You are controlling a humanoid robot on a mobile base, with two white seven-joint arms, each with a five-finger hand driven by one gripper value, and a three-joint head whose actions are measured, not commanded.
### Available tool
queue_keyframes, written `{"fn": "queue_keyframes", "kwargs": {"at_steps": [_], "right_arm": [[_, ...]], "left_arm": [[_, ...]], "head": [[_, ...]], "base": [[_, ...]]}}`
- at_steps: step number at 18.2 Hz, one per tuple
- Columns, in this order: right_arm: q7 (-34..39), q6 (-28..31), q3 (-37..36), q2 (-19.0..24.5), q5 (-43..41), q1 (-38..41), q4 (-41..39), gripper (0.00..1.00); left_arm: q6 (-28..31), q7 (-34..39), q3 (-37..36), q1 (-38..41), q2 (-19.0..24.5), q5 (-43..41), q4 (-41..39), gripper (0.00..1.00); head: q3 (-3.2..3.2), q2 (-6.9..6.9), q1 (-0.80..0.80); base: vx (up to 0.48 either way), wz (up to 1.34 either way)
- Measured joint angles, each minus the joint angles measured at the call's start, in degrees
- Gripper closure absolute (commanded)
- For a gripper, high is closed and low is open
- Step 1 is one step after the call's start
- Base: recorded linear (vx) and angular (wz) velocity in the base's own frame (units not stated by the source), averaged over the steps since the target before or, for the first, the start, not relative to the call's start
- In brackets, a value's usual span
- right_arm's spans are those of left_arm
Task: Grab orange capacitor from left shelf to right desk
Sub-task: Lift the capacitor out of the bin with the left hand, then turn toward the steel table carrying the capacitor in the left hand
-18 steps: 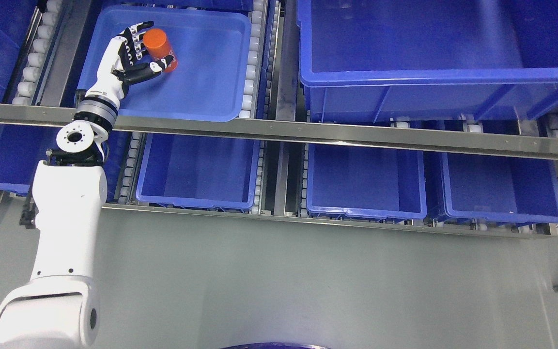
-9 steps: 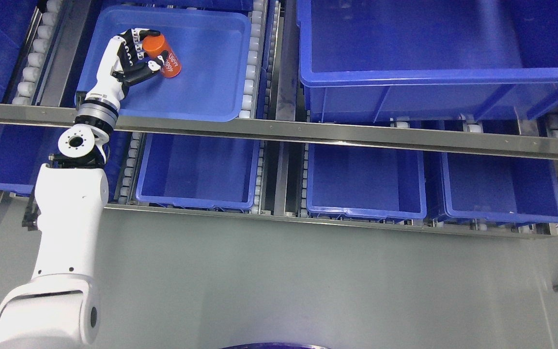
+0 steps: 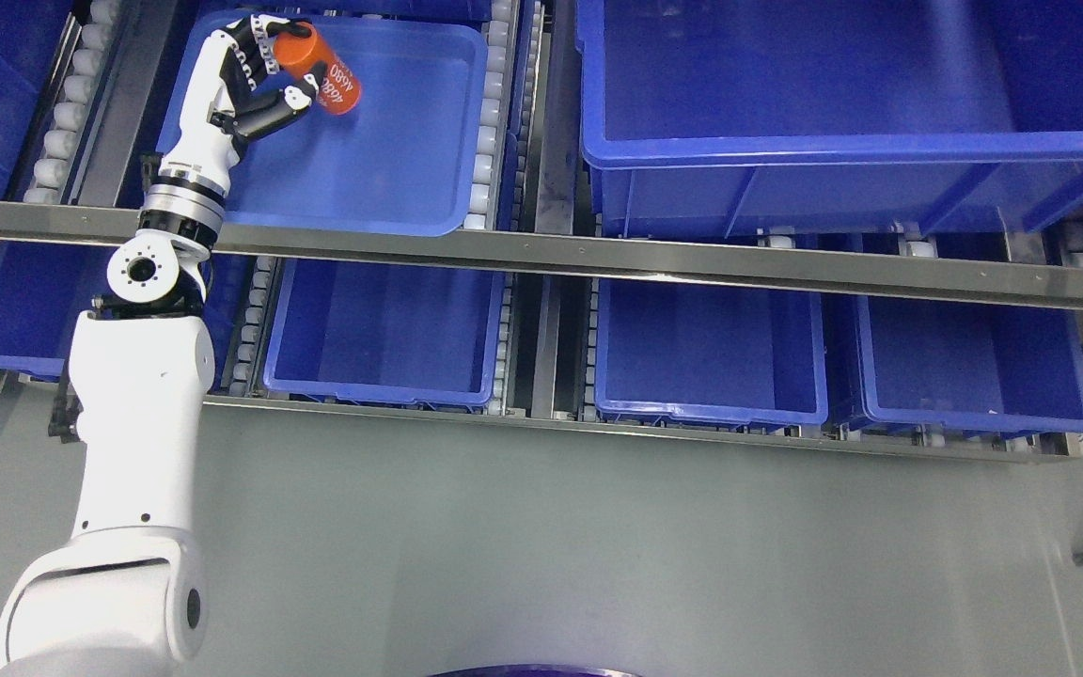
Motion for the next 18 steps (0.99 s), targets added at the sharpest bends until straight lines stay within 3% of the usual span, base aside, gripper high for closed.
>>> {"fn": "queue_keyframes", "kwargs": {"at_steps": [9,18], "right_arm": [[0.0,0.0,0.0,0.0,0.0,0.01,0.0,0.0],[0.07,0.0,0.0,0.0,0.0,-0.01,0.0,0.0]], "left_arm": [[-3.81,-2.23,2.27,2.68,-2.13,0.04,-17.82,0.99],[-6.31,-2.42,3.27,7.05,-3.39,0.15,-26.57,0.99]], "head": [[0.0,0.0,0.0],[0.0,0.0,0.0]], "base": [[0.0,0.0],[-0.1,-0.21]]}}
